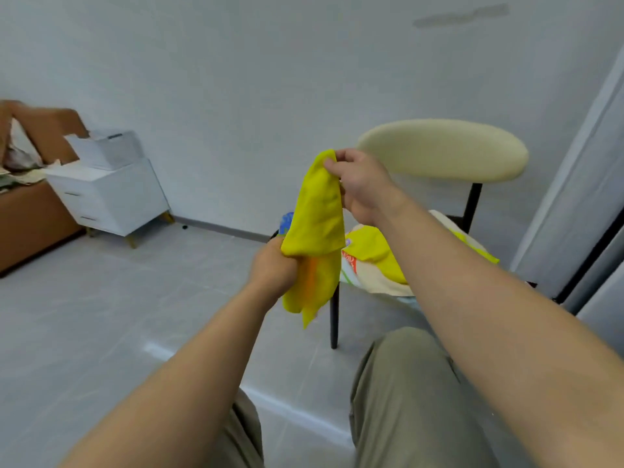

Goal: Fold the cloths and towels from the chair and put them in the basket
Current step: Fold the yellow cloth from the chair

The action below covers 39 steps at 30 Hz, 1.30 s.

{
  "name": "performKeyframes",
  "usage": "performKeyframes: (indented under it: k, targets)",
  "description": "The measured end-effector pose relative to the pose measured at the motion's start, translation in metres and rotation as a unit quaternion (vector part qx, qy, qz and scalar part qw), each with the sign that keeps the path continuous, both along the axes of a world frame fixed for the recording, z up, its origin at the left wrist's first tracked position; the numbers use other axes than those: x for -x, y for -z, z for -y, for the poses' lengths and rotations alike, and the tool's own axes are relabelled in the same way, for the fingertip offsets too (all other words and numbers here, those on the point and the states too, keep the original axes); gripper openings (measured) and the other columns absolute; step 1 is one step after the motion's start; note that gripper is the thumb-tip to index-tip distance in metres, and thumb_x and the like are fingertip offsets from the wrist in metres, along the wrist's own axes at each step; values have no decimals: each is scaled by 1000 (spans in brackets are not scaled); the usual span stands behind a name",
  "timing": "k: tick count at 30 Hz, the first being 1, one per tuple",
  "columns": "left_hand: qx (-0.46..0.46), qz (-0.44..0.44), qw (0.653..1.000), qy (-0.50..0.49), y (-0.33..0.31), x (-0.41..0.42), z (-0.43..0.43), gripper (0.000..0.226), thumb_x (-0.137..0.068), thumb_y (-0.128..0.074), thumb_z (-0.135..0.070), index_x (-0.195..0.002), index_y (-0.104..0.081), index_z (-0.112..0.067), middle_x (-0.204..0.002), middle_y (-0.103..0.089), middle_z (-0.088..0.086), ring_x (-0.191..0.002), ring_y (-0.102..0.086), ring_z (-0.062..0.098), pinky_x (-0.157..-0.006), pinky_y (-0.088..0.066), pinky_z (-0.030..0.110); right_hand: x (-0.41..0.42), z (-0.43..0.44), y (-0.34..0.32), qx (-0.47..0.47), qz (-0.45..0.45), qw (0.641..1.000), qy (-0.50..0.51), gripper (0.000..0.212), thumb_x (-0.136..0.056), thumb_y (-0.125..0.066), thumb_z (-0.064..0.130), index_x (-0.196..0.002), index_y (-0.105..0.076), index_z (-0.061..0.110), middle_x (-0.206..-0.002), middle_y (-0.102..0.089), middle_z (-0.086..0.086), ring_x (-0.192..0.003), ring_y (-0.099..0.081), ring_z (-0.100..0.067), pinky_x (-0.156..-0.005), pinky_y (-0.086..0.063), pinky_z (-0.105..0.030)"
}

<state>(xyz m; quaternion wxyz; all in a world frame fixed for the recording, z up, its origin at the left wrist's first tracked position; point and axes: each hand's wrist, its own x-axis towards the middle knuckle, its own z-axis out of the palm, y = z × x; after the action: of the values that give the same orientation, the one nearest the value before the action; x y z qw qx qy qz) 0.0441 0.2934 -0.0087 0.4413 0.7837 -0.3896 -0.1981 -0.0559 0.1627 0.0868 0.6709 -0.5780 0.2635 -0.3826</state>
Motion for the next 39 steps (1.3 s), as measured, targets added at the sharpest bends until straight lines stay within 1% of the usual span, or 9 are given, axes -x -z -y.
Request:
performKeyframes:
  k: [4, 10, 15, 17, 22, 26, 29, 33, 39]
  targets:
    - [-33, -104, 994, -31, 35, -34, -12, 23, -96, -43, -8, -91, -66, -13, -103, -67, 19, -90, -59, 29, -80, -49, 41, -22, -5, 50, -39, -39, 998, -13, 14, -101, -52, 7, -106, -64, 13, -95, -69, -10, -81, -68, -24, -61, -61, -36]
    - [-27, -283, 953, -104, 77, -75, -7, 20, -102, -45, -11, -109, -64, -9, -114, -66, 23, -101, -63, 37, -90, -52, 51, -47, -1, 140, -91, -93, 990, -63, 22, -101, -52, 6, -116, -64, 14, -96, -74, -5, -80, -71, -20, -72, -58, -33]
    - [15, -415, 900, -131, 89, -102, 14, 20, -101, -51, -15, -107, -68, -5, -98, -72, 19, -84, -69, 33, -65, -57, 44, -53, 9, 202, -107, -189, 973, -81, 24, -97, -60, 12, -119, -60, 21, -110, -73, -8, -94, -71, -26, -87, -54, -41]
    - [18, -447, 885, -128, 93, -113, 19, 26, -96, -54, -14, -115, -68, -3, -109, -70, 25, -95, -70, 38, -76, -59, 51, -59, 14, 214, -90, -235, 965, -77, 36, -95, -62, 14, -130, -53, 19, -109, -73, -6, -95, -72, -28, -81, -55, -37]
    - [30, -460, 874, -154, 107, -133, 29, 50, -102, -44, -17, -65, -76, -8, -76, -74, 15, -77, -68, 30, -62, -55, 39, -67, 18, 231, -43, -315, 940, -125, 17, -94, -61, 19, -111, -66, 20, -102, -74, -3, -88, -75, -25, -75, -56, -35]
    - [52, -462, 867, -179, 112, -143, 34, 46, -102, -40, -15, -72, -73, -5, -75, -74, 14, -82, -68, 32, -63, -55, 38, -65, 15, 256, 2, -434, 882, -182, 15, -93, -59, 12, -103, -67, 20, -104, -72, -6, -88, -73, -21, -73, -57, -34]
    - [86, -467, 861, -184, 114, -146, 34, 66, -102, -35, -11, -49, -73, -11, -64, -72, 10, -75, -67, 26, -60, -53, 37, -66, 10, 271, 6, -475, 849, -233, 19, -91, -57, 5, -99, -64, 21, -108, -71, -7, -88, -73, -18, -79, -59, -36]
    - [128, -478, 837, -233, 115, -153, 32, 47, -100, -36, -7, -75, -75, -3, -83, -74, 18, -87, -69, 34, -77, -56, 48, -68, 0, 272, 15, -477, 828, -296, 35, -82, -72, 4, -108, -56, 23, -110, -71, -10, -92, -71, -19, -83, -59, -38]
    - [161, -483, 825, -248, 113, -153, 28, 41, -99, -41, -2, -76, -75, 3, -76, -74, 19, -63, -72, 30, -49, -58, 38, -76, -15, 276, -16, -414, 845, -337, 58, -81, -82, 29, -122, -41, 32, -109, -71, -10, -94, -73, -20, -85, -60, -38]
